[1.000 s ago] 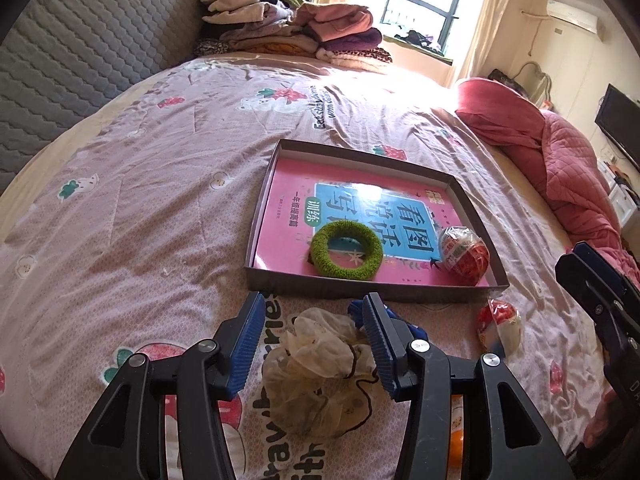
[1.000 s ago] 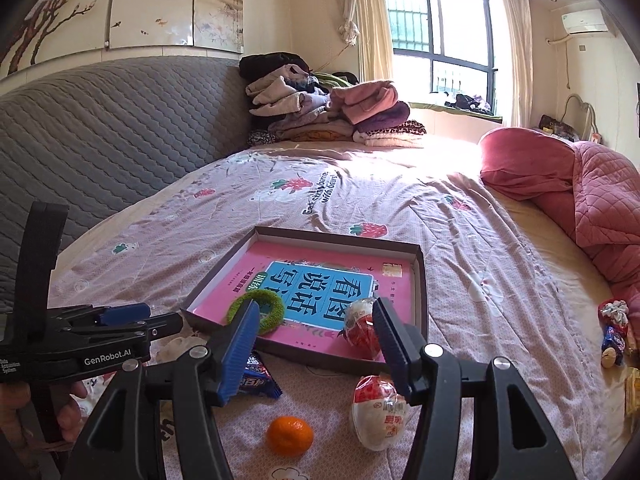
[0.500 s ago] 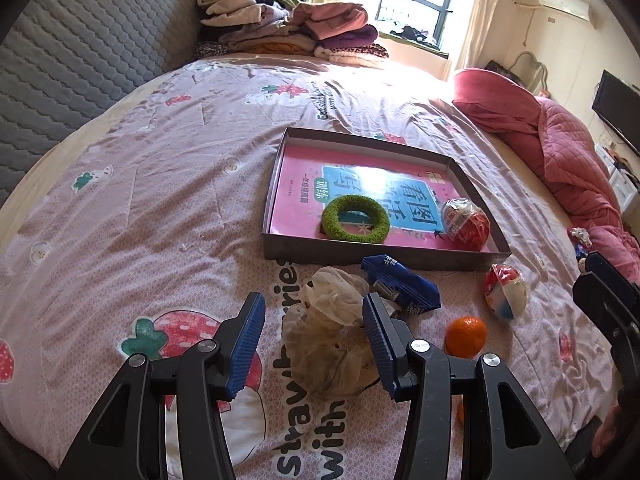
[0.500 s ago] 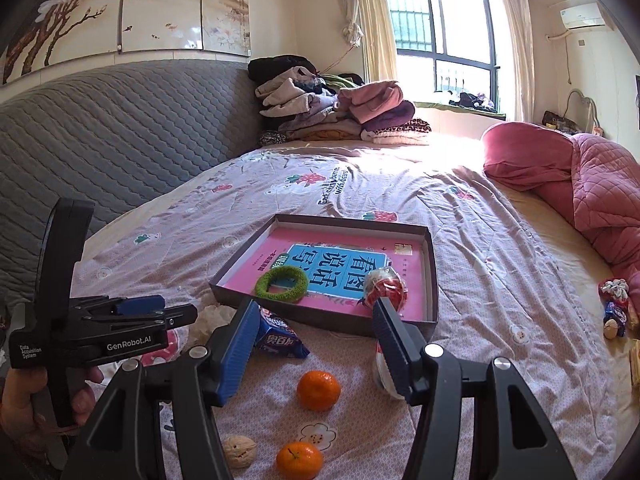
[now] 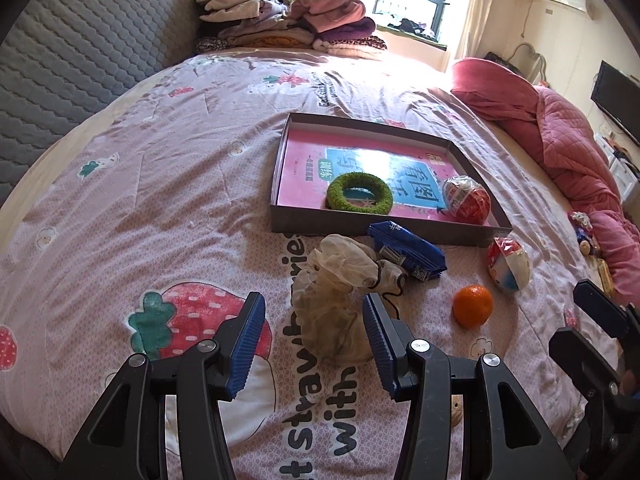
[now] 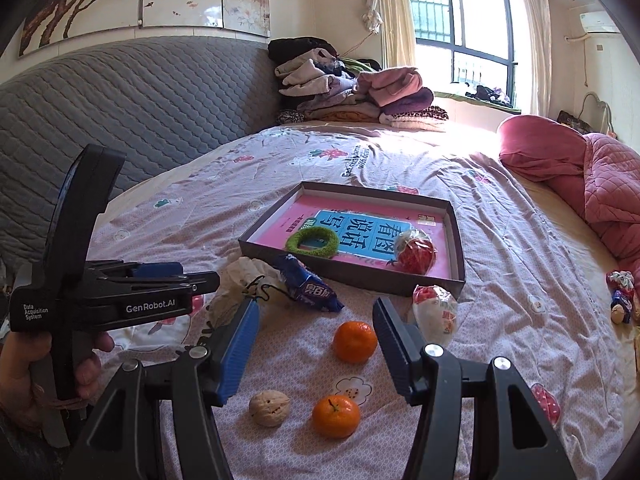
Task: Organize objects
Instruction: 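Move the left tool toward the white mesh puff while the right tool moves toward the walnut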
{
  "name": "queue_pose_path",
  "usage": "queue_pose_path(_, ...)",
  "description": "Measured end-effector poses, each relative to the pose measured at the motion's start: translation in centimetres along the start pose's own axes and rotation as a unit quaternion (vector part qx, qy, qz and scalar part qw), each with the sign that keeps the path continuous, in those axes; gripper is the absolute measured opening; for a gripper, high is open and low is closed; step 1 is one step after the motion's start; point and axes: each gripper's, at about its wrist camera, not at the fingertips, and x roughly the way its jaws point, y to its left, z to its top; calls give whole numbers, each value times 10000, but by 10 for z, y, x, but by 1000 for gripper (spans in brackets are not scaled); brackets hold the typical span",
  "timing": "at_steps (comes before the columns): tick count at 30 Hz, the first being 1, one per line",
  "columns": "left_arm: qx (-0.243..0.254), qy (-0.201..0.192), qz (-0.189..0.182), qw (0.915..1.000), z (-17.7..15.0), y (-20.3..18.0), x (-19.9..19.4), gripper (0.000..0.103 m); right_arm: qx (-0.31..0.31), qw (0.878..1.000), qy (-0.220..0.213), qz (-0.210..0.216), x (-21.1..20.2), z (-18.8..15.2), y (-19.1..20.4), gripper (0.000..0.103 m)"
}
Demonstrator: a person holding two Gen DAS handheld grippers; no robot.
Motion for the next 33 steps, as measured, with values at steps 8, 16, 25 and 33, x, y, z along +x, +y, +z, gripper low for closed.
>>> queue_pose_path(8,27,-7,-7,10000,-6,1,-4,52,-77,10000,31,39,-5,-13,11,59)
queue_pose_path(16,68,30,-19,10000,-12,1,-3,52,-118,9998,151,75,-5,-23,15,59)
queue_pose_path(25,103,118,8,9999,-21,2,3,52,-154,9995,249,108,-5,-35,19,59)
queue_pose_path(33,88,148,14,9999,-23,5,5,52,-215,9992,261,197,-5,-42,23,59)
